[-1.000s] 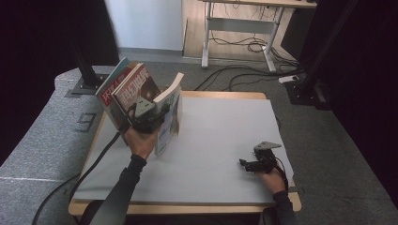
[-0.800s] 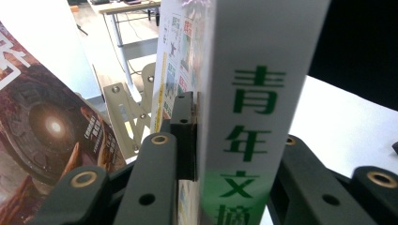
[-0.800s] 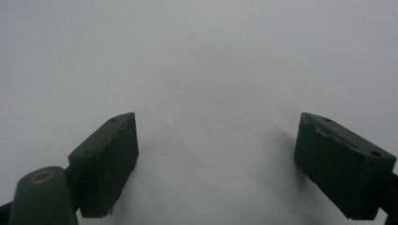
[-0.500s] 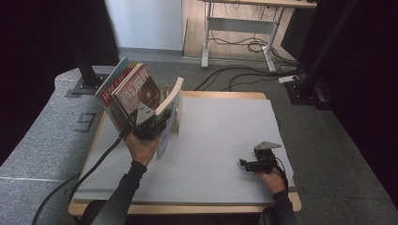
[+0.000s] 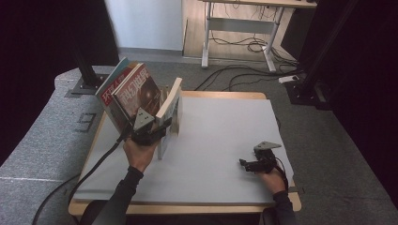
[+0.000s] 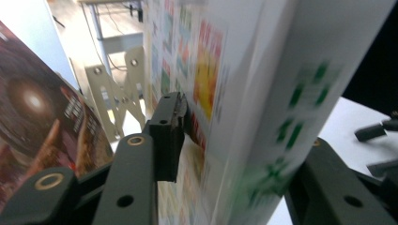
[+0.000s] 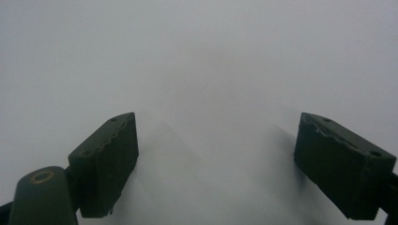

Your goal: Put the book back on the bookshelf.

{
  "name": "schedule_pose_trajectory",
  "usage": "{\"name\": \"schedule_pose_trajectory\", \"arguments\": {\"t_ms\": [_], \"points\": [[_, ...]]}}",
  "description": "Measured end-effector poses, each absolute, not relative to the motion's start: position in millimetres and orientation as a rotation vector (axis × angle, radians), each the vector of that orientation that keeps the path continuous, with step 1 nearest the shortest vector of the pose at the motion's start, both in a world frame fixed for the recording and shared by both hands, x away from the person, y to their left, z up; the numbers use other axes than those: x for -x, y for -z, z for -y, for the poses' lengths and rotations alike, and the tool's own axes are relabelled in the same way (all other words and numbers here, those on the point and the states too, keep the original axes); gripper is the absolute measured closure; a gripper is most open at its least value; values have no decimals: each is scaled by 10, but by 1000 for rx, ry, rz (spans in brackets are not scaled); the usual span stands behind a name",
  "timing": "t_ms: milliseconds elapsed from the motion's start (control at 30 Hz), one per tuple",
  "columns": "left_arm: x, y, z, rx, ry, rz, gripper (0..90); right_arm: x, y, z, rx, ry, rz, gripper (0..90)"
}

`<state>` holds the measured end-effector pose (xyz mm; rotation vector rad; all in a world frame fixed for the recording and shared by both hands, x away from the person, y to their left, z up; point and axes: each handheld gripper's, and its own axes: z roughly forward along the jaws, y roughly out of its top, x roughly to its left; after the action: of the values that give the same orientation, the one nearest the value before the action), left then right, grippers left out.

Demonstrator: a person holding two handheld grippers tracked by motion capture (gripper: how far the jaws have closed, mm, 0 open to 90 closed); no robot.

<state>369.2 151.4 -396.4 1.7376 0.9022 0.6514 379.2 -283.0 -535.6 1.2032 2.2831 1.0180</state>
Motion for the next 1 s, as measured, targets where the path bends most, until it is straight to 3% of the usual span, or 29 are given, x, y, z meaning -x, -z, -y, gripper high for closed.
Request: {"name": "schedule_pose_trajectory", "arguments": {"t_ms": [433,1000], "points": [[-3584,4155,-1581,-1807,-602,-894,557,-3791,5356,2830,-1203,-1018,-2283,133],[-3489,4455,-1697,-1845,-540,-926,620,-3791,5356,2830,-1203,-1018,-2283,133]]}}
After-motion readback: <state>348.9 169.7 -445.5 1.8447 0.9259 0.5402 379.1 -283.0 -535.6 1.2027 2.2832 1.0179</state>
